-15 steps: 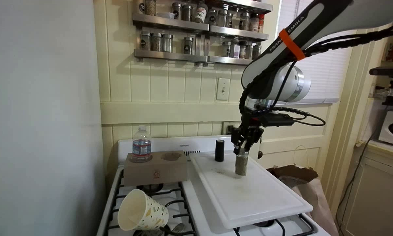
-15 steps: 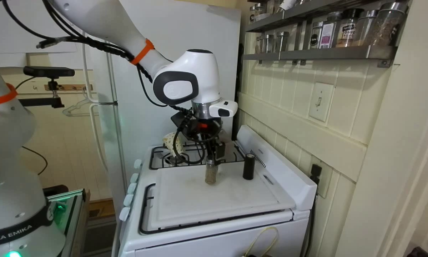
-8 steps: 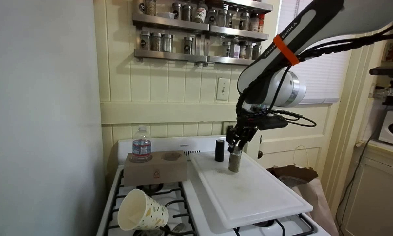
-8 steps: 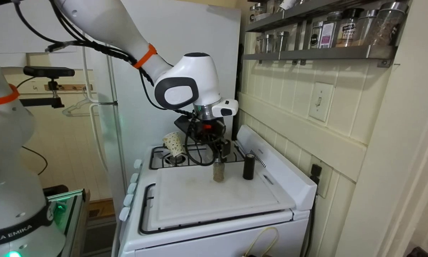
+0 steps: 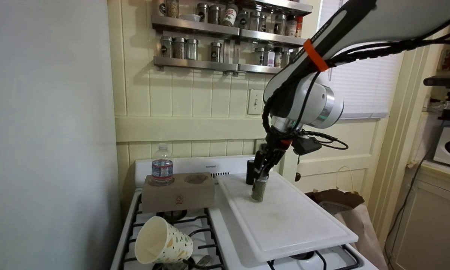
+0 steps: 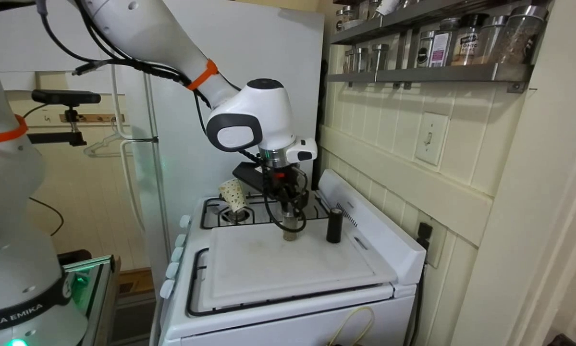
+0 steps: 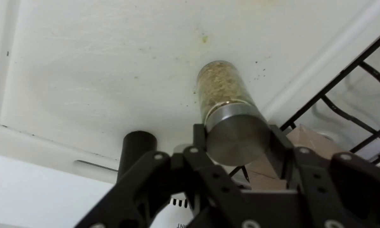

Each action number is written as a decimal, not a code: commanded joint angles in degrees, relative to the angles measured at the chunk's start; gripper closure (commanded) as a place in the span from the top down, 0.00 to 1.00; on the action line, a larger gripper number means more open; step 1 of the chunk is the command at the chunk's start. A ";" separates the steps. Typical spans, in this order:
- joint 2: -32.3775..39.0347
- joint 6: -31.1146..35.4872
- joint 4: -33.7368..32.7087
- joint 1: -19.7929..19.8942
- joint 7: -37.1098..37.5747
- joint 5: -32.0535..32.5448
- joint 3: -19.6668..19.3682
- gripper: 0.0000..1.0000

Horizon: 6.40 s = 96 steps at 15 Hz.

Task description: Uncover the silver lid of the salt cellar

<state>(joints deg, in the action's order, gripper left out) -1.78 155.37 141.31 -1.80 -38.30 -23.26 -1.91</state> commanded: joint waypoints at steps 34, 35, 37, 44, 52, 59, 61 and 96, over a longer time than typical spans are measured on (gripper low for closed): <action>-0.73 -7.02 -1.56 2.93 11.87 16.13 -1.28 0.25; -0.53 -6.71 -1.47 2.93 11.88 16.14 -1.22 0.25; -0.23 -6.61 -1.40 2.89 11.43 15.70 -1.12 0.25; -0.49 -7.34 -0.46 1.96 -0.98 6.74 -1.05 0.25; -0.34 -9.52 -0.92 2.19 -16.37 7.67 -1.06 0.25; -0.02 -10.67 -1.30 2.55 -29.27 8.84 -1.33 0.25; 0.15 -10.73 -1.49 2.71 -31.31 9.29 -1.42 0.25; 4.49 -6.94 -8.12 3.95 22.80 20.66 -0.04 0.52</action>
<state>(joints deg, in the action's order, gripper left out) 1.97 146.95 133.34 2.27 -16.40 -2.69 -2.36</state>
